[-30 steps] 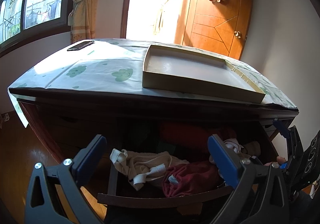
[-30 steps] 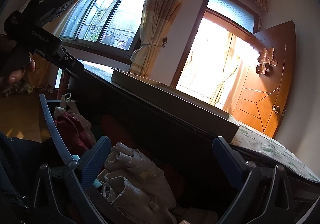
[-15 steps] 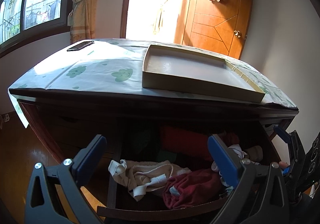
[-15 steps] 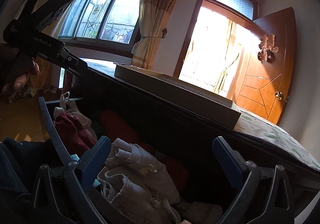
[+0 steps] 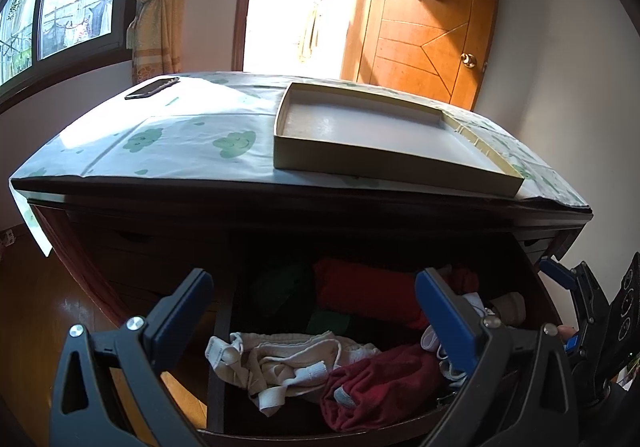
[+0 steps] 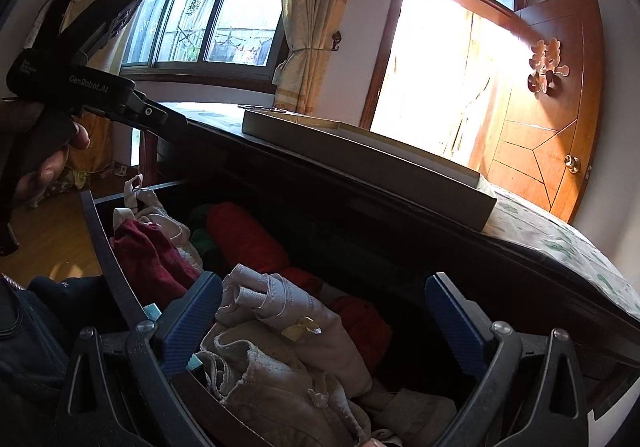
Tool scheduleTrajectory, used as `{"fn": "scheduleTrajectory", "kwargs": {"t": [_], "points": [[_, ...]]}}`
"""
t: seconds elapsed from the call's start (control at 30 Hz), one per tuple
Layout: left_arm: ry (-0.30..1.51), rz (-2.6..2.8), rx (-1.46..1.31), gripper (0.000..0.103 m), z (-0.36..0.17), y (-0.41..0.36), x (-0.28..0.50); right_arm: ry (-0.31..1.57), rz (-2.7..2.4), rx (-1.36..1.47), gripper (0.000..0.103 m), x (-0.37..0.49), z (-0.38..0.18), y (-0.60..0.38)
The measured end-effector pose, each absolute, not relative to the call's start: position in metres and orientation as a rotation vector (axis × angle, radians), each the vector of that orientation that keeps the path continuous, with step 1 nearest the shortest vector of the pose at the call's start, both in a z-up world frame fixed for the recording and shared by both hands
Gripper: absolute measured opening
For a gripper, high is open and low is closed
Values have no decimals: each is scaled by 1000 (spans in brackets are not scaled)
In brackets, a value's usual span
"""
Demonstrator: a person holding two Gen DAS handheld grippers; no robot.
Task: Take underwear out of drawer
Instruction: 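Lower both tools into the open drawer toward the clothes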
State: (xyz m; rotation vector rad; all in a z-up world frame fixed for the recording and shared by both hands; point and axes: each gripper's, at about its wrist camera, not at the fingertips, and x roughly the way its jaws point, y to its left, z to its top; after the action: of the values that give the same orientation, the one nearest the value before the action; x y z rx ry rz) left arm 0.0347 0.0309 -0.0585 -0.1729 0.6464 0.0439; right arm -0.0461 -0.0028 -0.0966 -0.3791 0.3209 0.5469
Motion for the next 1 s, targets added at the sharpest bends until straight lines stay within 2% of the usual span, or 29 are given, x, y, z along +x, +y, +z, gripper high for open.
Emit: {"fn": "scheduleTrajectory", "kwargs": {"t": [0.57, 1.0], "points": [[663, -1, -167, 103, -58, 26, 35, 483, 574, -338, 102, -32, -94, -8], [724, -3, -133, 103, -78, 19, 48, 549, 601, -367, 102, -25, -99, -3]]}}
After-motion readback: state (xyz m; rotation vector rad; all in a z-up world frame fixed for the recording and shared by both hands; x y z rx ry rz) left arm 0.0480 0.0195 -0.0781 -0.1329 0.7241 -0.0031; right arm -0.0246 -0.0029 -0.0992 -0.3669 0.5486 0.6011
